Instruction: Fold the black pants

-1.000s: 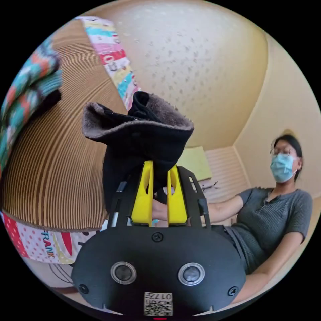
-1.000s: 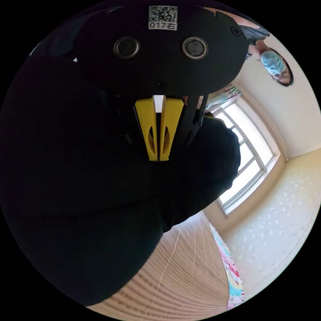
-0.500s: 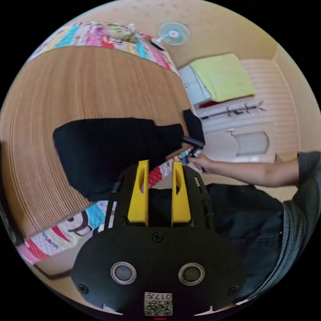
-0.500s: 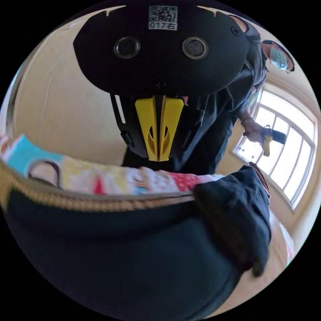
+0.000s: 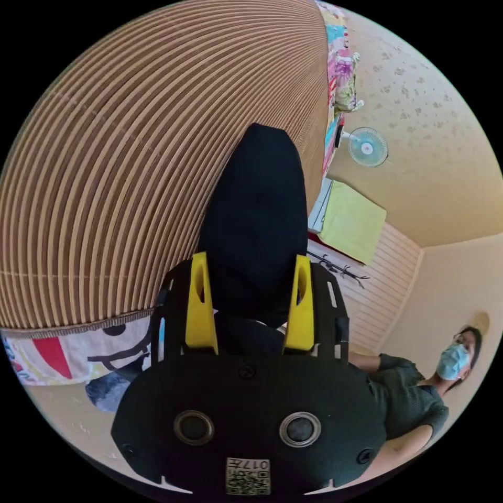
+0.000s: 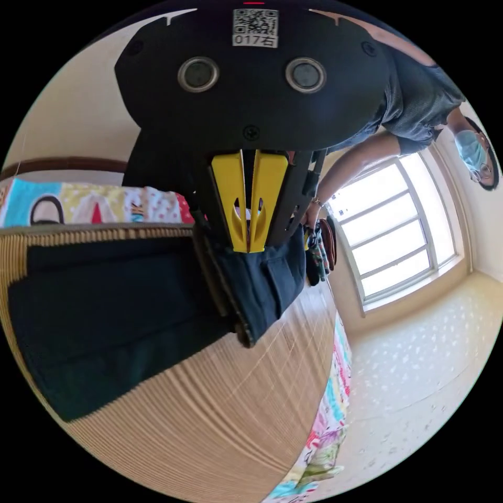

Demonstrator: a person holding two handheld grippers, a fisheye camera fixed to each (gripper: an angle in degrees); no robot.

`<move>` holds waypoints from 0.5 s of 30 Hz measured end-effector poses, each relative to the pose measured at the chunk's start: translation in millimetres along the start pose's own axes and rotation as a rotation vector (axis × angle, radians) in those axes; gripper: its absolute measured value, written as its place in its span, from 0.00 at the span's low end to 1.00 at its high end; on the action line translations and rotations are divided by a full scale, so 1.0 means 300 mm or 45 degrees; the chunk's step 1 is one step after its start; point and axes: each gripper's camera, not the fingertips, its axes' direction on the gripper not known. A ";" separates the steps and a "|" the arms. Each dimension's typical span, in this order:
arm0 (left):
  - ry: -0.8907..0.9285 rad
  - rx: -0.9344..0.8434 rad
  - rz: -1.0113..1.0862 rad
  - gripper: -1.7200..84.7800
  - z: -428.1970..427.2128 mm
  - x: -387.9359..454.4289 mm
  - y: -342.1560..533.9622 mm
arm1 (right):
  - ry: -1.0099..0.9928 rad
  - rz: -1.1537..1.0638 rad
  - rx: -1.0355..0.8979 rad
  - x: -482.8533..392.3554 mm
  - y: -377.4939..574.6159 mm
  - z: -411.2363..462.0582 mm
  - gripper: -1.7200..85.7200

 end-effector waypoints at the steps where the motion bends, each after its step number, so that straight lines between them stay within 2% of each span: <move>1: 0.047 -0.052 0.003 0.20 0.000 -0.031 -0.002 | 0.043 0.001 -0.008 -0.032 -0.017 0.046 0.02; 4: 0.139 -0.188 0.172 0.13 -0.003 0.012 0.017 | 0.144 0.025 -0.097 -0.067 -0.060 0.197 0.02; 5: 0.125 -0.246 0.280 0.11 -0.001 0.073 0.042 | 0.072 0.000 -0.227 -0.078 -0.077 0.302 0.02; 8: 0.064 -0.435 0.491 0.11 0.043 0.232 0.131 | -0.054 0.034 -0.418 -0.129 -0.079 0.506 0.02; 9: 0.030 -0.449 0.537 0.11 0.047 0.271 0.155 | -0.071 0.029 -0.439 -0.145 -0.075 0.533 0.02; 15: -0.266 -0.396 0.759 0.11 0.047 0.605 0.309 | -0.544 -0.170 -0.661 -0.311 -0.039 0.669 0.02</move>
